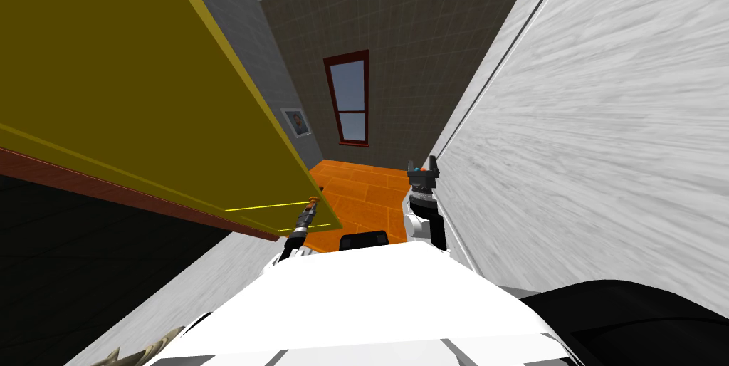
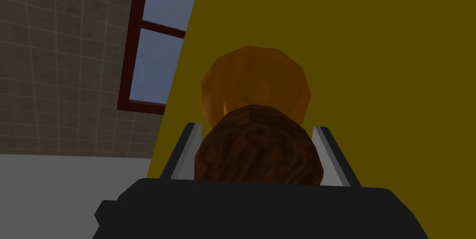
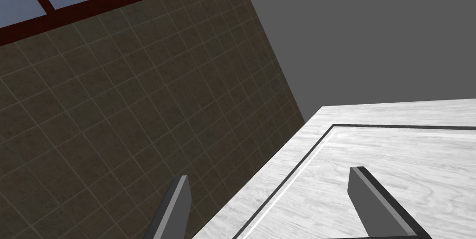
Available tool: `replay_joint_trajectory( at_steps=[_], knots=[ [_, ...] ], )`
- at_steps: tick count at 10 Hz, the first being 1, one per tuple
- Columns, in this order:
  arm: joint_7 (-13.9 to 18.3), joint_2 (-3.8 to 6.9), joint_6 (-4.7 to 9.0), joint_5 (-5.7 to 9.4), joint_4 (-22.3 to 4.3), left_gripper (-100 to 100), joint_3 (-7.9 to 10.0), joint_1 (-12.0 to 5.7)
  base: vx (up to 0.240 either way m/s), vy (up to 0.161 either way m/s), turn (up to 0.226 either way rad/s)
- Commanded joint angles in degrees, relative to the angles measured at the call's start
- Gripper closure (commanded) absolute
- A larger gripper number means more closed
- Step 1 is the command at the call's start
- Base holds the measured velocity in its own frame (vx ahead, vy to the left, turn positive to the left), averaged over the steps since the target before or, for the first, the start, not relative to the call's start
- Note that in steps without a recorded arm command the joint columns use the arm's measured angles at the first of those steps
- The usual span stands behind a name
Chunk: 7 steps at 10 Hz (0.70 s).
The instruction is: Push the door open
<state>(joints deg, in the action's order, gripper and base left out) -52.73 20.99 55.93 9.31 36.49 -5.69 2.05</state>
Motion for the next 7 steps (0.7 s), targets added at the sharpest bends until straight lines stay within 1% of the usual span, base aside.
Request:
replay_joint_trajectory(
  at_steps=[1, 2, 3, 4, 5, 7],
  knots=[
    [2.9, -0.16, -0.14, 0.67, 0.1, 100, 0.52, -0.43, 0.042, 0.017, 0.001],
    [3.5, -0.16, -0.14, 0.67, 0.1, 100, 0.52, -0.43, 0.029, 0.006, -0.006],
    [5.7, -0.46, -0.24, 1.03, 0.1, 100, 0.69, -0.63, 0.032, -0.001, 0.001],
    [7.2, -0.76, -0.34, 1.4, 0.0, 100, 0.86, -0.83, 0.048, 0.005, 0.01],
    [8.1, -0.76, -0.34, 1.4, 0.0, 100, 0.86, -0.83, 0.034, 0.007, 0.0],
    [11.7, -1.38, -0.54, 2.15, -0.1, 100, 1.22, -1.24, 0.036, 0.008, 0.001]
  ],
)
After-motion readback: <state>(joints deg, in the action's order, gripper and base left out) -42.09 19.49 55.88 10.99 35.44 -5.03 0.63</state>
